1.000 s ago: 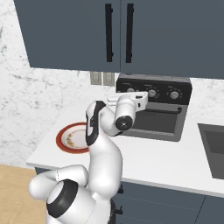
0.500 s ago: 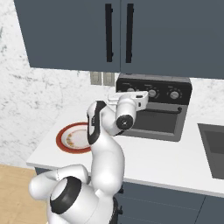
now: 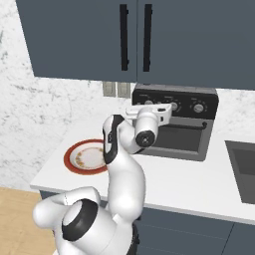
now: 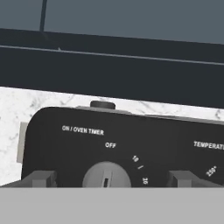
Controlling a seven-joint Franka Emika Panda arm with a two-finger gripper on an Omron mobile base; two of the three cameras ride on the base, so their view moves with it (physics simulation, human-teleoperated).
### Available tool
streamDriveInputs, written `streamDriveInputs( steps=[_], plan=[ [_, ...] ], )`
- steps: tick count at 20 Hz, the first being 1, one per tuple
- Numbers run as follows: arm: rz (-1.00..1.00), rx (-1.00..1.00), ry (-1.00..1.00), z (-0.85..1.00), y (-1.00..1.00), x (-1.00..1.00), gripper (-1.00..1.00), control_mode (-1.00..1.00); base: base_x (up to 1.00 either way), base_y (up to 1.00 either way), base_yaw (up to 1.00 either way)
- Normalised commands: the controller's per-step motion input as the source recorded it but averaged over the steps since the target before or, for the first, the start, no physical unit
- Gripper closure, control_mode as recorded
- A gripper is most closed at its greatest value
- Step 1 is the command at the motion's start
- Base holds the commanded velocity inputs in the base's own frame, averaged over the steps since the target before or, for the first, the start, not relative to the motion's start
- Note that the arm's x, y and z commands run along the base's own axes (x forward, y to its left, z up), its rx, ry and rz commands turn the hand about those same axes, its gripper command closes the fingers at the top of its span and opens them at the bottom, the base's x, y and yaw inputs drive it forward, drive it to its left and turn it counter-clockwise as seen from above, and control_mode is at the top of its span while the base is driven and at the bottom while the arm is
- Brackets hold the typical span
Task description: Pick up the kebab skewer and baguette bread, and place them inside the toaster oven. Close the toaster oven door and start by setting the timer.
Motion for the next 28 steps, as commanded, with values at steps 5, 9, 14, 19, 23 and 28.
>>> streamDriveInputs(
  steps=[5,9,14,19,23,28],
  plan=[
    [0.0,0.0,0.0,-0.05,0.0,0.0,-1.0,-1.0,0.0,0.0,0.0],
    [0.0,0.0,0.0,-0.01,0.0,0.01,-1.0,-1.0,0.0,0.0,0.0],
    [0.0,0.0,0.0,-0.01,0.0,0.02,-1.0,-1.0,0.0,0.0,0.0],
    [0.0,0.0,0.0,-0.02,0.07,0.0,-1.0,-1.0,0.0,0.0,0.0],
    [0.0,0.0,0.0,-0.01,0.17,0.0,-1.0,-1.0,0.0,0.0,0.0],
    [0.0,0.0,0.0,-0.01,0.05,0.07,-1.0,-1.0,0.0,0.0,0.0]
  ],
)
